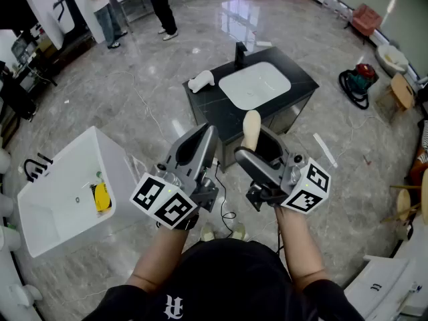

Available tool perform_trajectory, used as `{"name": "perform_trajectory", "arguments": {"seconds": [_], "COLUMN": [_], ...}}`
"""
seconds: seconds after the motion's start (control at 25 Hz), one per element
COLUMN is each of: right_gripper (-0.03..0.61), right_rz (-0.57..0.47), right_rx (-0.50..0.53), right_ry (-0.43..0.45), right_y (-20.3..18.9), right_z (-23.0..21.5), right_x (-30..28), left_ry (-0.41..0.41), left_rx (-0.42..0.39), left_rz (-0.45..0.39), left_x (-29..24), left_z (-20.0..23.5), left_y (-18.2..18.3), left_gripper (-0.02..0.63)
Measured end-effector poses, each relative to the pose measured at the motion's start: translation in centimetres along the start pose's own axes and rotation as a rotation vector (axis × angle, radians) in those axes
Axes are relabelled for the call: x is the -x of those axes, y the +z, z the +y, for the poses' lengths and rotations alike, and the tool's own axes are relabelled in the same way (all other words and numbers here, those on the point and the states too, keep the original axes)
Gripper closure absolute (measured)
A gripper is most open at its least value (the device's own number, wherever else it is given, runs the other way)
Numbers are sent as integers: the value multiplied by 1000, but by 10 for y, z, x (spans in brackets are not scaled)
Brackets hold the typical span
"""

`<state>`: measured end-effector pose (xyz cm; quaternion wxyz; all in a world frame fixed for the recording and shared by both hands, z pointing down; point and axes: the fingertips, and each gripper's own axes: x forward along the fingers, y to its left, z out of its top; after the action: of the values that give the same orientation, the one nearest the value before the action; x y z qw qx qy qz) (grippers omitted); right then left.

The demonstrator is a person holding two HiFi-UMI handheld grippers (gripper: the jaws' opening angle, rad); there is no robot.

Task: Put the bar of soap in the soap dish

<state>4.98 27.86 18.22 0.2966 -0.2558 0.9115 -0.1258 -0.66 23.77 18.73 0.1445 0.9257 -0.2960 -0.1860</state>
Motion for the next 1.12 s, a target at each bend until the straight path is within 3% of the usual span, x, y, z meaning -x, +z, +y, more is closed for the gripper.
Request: {"name": "perform_trajectory", "arguments": {"seconds": [0.52, 0.8, 1.12], "right_gripper": [301, 301, 301], "right_rz": [-33, -33, -20], "right_rx": [-74, -108, -129], "right_ry": [26, 62, 100], "right_y": [11, 13, 25], "right_z": [-15, -19, -24], "right_x": [15, 25, 46], "left_ry": [51, 115, 138], "left_rx": [-20, -40, -53], "left_rz": [16, -17, -23], "left_x": [-4, -4, -18], "left_z": [9, 10, -12], "left_y": [-12, -11, -28], "left_gripper": [606, 606, 606]}}
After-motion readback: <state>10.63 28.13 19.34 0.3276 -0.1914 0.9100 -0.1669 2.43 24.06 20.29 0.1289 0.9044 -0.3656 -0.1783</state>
